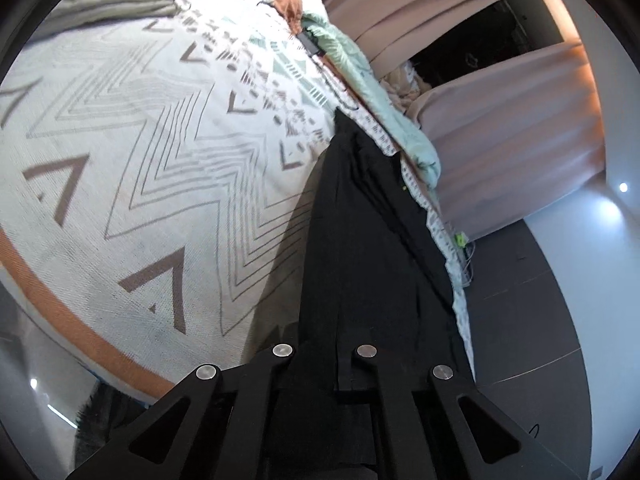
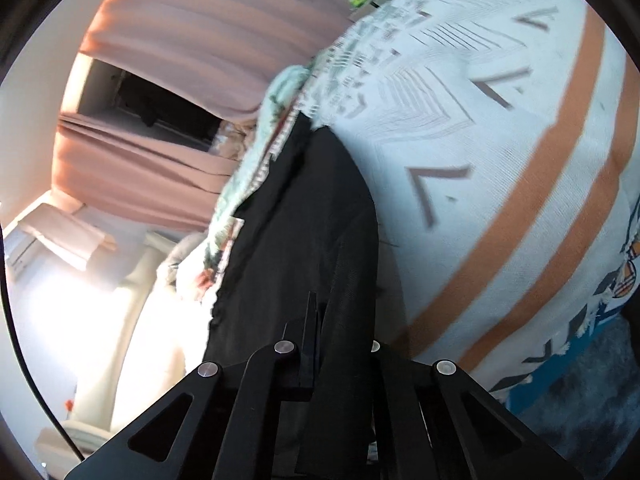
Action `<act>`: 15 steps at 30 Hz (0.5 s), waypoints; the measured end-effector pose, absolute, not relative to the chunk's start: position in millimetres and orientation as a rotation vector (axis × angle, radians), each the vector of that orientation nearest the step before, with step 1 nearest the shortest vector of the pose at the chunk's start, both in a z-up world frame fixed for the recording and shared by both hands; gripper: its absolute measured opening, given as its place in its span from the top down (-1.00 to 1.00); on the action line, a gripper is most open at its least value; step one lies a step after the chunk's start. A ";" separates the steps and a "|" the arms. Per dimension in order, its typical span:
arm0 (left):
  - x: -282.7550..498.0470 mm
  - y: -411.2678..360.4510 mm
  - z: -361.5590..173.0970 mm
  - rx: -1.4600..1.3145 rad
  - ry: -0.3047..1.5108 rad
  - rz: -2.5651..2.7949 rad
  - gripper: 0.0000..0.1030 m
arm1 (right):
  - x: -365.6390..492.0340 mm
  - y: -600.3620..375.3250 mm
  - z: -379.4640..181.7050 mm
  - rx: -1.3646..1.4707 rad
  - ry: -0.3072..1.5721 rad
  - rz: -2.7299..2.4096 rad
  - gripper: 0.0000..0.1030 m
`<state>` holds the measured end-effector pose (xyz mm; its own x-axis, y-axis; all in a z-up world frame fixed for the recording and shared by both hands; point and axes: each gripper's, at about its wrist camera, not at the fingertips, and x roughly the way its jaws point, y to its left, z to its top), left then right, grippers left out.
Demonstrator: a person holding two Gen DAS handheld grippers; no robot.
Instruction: Fold large clothes
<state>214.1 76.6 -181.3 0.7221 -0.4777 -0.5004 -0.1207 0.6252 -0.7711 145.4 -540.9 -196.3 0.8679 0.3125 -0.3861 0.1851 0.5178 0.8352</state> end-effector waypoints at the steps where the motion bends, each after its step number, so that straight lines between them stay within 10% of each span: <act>1: 210.3 77.5 -175.9 -0.892 0.747 -0.235 0.94 | 142.7 -538.7 -186.8 1.036 0.524 0.093 0.91; 15: 140.8 124.3 -139.5 -0.964 0.649 -0.258 0.95 | 86.4 -500.4 -99.2 0.971 0.420 0.226 0.92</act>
<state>140.8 124.3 -139.5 0.7838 -0.4785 -0.3958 -0.0762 0.5584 -0.8261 86.4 -500.4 -99.2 0.8969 0.3691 -0.2436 0.0007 0.5495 0.8355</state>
